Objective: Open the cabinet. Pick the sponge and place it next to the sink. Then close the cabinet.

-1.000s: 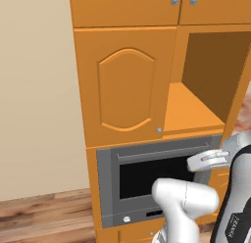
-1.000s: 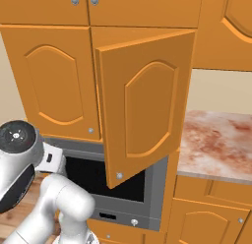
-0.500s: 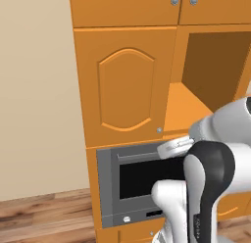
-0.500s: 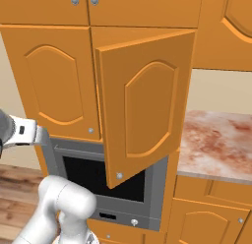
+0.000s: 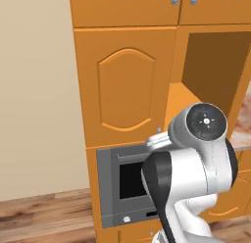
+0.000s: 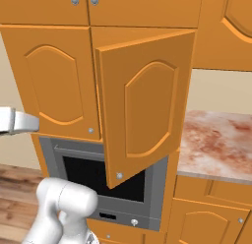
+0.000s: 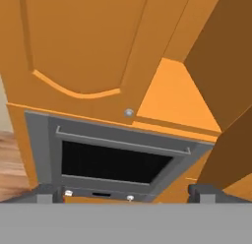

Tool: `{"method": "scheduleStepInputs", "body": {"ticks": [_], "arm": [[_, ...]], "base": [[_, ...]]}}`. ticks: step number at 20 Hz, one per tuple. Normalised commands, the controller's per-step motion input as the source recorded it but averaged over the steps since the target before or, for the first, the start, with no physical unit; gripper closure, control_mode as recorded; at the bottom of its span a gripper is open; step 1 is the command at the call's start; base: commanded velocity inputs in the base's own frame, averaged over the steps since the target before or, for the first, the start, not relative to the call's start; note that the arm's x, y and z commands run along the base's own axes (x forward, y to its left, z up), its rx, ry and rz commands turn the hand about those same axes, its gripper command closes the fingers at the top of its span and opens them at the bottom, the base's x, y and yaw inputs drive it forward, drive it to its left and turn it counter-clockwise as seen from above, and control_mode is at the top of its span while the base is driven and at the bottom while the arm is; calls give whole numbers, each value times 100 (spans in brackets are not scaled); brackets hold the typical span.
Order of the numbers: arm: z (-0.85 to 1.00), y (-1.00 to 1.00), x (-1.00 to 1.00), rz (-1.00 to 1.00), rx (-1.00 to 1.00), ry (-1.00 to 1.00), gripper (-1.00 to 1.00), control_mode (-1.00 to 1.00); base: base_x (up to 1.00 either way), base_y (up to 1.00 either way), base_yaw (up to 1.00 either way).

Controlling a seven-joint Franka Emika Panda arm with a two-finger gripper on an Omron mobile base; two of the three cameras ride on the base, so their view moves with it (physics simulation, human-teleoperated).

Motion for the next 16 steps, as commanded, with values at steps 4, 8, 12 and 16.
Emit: {"method": "scheduleStepInputs", "body": {"ticks": [4,8,12,16], "arm": [[0,0,2,-29,-19,-11,-100,-100],[0,0,-3,-28,-7,-4,-100,-100],[10,-16,-31,-21,-1,0,-100,-100],[6,-38,-7,-13,-9,7,-100,-100]], "base": [[0,0,0],[0,0,0],[0,0,0],[0,0,0]]}}
